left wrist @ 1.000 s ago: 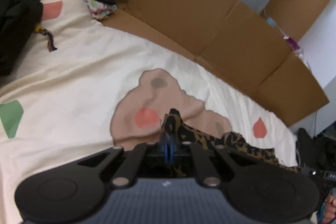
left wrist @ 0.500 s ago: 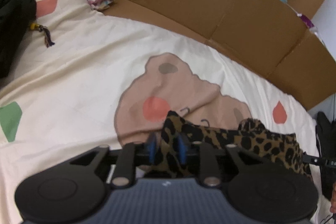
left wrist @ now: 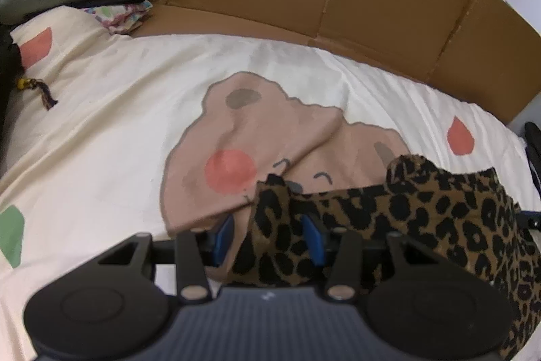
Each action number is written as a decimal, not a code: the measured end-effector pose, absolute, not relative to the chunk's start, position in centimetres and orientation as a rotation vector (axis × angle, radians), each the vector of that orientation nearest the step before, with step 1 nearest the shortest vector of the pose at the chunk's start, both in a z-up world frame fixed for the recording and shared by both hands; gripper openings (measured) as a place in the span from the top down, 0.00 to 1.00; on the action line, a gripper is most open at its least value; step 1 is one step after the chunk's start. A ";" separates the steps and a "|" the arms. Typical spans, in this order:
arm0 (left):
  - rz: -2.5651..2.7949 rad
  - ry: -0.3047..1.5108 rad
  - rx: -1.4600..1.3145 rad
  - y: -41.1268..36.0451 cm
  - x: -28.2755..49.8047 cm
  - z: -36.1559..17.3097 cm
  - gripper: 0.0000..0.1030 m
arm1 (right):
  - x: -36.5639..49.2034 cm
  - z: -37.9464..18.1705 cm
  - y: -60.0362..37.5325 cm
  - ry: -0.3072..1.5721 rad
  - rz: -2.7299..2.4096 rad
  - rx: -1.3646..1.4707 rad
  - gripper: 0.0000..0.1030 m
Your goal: Fold clothes
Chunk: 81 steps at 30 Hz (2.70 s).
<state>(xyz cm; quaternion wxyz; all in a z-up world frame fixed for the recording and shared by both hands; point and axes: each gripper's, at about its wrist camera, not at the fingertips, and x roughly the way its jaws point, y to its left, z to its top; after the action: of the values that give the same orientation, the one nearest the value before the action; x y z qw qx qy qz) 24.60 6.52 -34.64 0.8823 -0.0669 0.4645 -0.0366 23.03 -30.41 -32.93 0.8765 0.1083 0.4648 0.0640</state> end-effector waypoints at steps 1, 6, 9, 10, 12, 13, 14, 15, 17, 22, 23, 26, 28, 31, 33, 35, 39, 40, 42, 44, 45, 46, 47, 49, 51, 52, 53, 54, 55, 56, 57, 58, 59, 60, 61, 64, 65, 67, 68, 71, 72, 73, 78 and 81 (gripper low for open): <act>-0.079 0.970 -0.143 6.6 24.5 -34.7 0.54 | 22.9 -33.1 -30.4 0.972 0.131 0.226 0.57; -0.095 0.989 -0.153 6.7 24.4 -35.0 0.53 | 22.9 -33.6 -30.2 0.971 0.144 0.225 0.57; -0.089 0.996 -0.166 6.7 24.4 -35.0 0.58 | 23.1 -33.7 -30.3 0.970 0.149 0.241 0.58; -0.085 0.997 -0.173 6.7 24.4 -35.0 0.62 | 23.1 -33.8 -30.3 0.968 0.151 0.244 0.60; -0.081 0.988 -0.182 6.7 24.0 -34.8 0.78 | 22.9 -33.8 -30.2 0.964 0.165 0.241 0.67; -0.079 0.983 -0.186 6.8 23.8 -34.6 0.81 | 22.9 -33.7 -30.1 0.964 0.171 0.240 0.75; -0.078 0.977 -0.190 6.8 23.6 -34.5 0.89 | 22.8 -33.8 -30.1 0.967 0.177 0.249 0.82; -0.076 0.972 -0.194 6.9 23.3 -34.3 0.93 | 22.9 -33.8 -30.1 0.970 0.183 0.259 0.83; -0.073 0.960 -0.201 7.0 22.9 -34.0 0.96 | 22.7 -33.6 -30.2 0.965 0.186 0.275 0.93; -0.064 0.932 -0.221 7.2 21.7 -33.3 0.96 | 21.3 -32.1 -30.7 0.894 0.183 0.291 0.95; -0.061 0.922 -0.225 7.3 21.5 -33.0 0.96 | 21.1 -31.7 -30.9 0.882 0.184 0.293 0.96; -0.051 0.878 -0.244 7.7 21.1 -31.9 0.96 | 20.6 -30.9 -31.3 0.853 0.186 0.299 0.96; -0.046 0.851 -0.253 7.9 20.9 -31.1 0.97 | 20.4 -30.5 -31.4 0.839 0.185 0.298 0.96; -0.045 0.823 -0.250 7.9 21.1 -30.4 0.97 | 20.3 -29.8 -31.4 0.822 0.183 0.293 0.96; -0.045 0.816 -0.256 7.9 21.4 -30.1 0.97 | 20.5 -29.6 -31.4 0.815 0.179 0.295 0.96; -0.047 0.813 -0.255 7.8 21.9 -30.1 0.97 | 20.7 -29.4 -31.5 0.810 0.177 0.296 0.96; -0.051 0.807 -0.253 7.7 22.7 -30.0 0.97 | 21.2 -29.3 -31.6 0.807 0.166 0.295 0.96; -0.052 0.805 -0.252 7.6 22.9 -30.0 0.97 | 21.4 -29.4 -31.6 0.809 0.161 0.295 0.96; -0.054 0.802 -0.251 7.6 23.4 -30.0 0.97 | 21.7 -29.8 -31.7 0.826 0.156 0.297 0.96; -0.054 0.811 -0.249 7.5 23.9 -30.4 0.97 | 22.0 -30.4 -31.7 0.844 0.151 0.300 0.97; -0.054 0.820 -0.247 7.4 24.2 -30.7 0.97 | 22.2 -30.6 -31.7 0.853 0.148 0.301 0.97; -0.054 0.832 -0.244 7.3 24.5 -31.1 0.97 | 22.3 -30.9 -31.8 0.861 0.146 0.302 0.97; -0.054 0.844 -0.242 7.2 24.8 -31.5 0.97 | 22.5 -31.1 -31.8 0.870 0.143 0.303 0.97; -0.056 0.868 -0.232 7.1 25.4 -32.4 0.97 | 22.8 -31.6 -31.8 0.888 0.138 0.306 0.97; -0.060 0.893 -0.218 7.0 25.9 -33.3 0.96 | 23.1 -32.3 -31.8 0.907 0.138 0.308 0.97; -0.060 0.905 -0.221 7.1 26.1 -33.8 0.96 | 23.3 -32.6 -31.7 0.917 0.142 0.308 0.97; -0.061 0.918 -0.225 7.1 26.3 -34.2 0.96 | 23.5 -33.0 -31.6 0.927 0.145 0.308 0.97; -0.054 0.926 -0.226 7.1 26.4 -34.4 0.95 | 23.7 -33.4 -31.5 0.937 0.148 0.308 0.96; -0.043 0.932 -0.226 7.1 26.4 -34.4 0.95 | 23.8 -33.6 -31.4 0.943 0.147 0.308 0.96; -0.031 0.939 -0.225 7.1 26.4 -34.4 0.91 | 23.9 -33.7 -31.4 0.947 0.143 0.308 0.94; -0.020 0.945 -0.225 7.1 26.4 -34.4 0.88 | 24.0 -33.7 -31.3 0.953 0.138 0.308 0.93; -0.008 0.951 -0.225 7.0 26.5 -34.4 0.86 | 24.0 -33.7 -31.3 0.959 0.134 0.309 0.90; 0.003 0.957 -0.225 7.0 26.5 -34.4 0.79 | 24.0 -33.6 -31.4 0.964 0.134 0.310 0.82; 0.014 0.963 -0.225 7.0 26.5 -34.3 0.72 | 23.9 -33.4 -31.4 0.964 0.132 0.306 0.80; 0.026 0.969 -0.224 7.0 26.5 -34.3 0.69 | 23.7 -33.3 -31.5 0.962 0.129 0.300 0.77; 0.071 0.957 -0.192 7.0 26.0 -33.5 0.63 | 23.2 -32.6 -31.8 0.945 0.112 0.288 0.69; 0.083 0.956 -0.194 7.0 25.7 -33.3 0.63 | 23.0 -32.4 -31.9 0.936 0.104 0.293 0.69; 0.096 0.954 -0.195 6.9 25.3 -32.7 0.63 | 22.6 -31.9 -32.3 0.920 0.093 0.307 0.68; 0.091 0.950 -0.192 6.5 25.1 -32.4 0.63 | 22.5 -31.6 -32.2 0.911 0.094 0.308 0.68; 0.069 0.935 -0.178 5.4 24.8 -31.3 0.63 | 22.2 -30.6 -31.8 0.871 0.115 0.298 0.68; 0.054 0.925 -0.168 4.8 24.6 -30.9 0.63 | 22.1 -30.2 -31.5 0.855 0.128 0.291 0.68; 0.034 0.916 -0.163 4.2 24.4 -30.3 0.63 | 22.1 -29.8 -31.1 0.842 0.146 0.283 0.68; -0.068 0.895 -0.188 1.4 24.2 -29.0 0.63 | 22.1 -28.5 -28.7 0.812 0.236 0.241 0.68; -0.114 0.893 -0.182 -0.2 24.1 -28.6 0.63 | 22.0 -28.3 -27.1 0.814 0.282 0.230 0.68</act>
<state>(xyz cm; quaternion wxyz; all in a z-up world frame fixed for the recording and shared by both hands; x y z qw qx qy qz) 24.06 -0.19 -28.63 0.8964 -0.0876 0.4309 -0.0549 22.03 -27.08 -28.31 0.9024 0.1113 0.3935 0.1363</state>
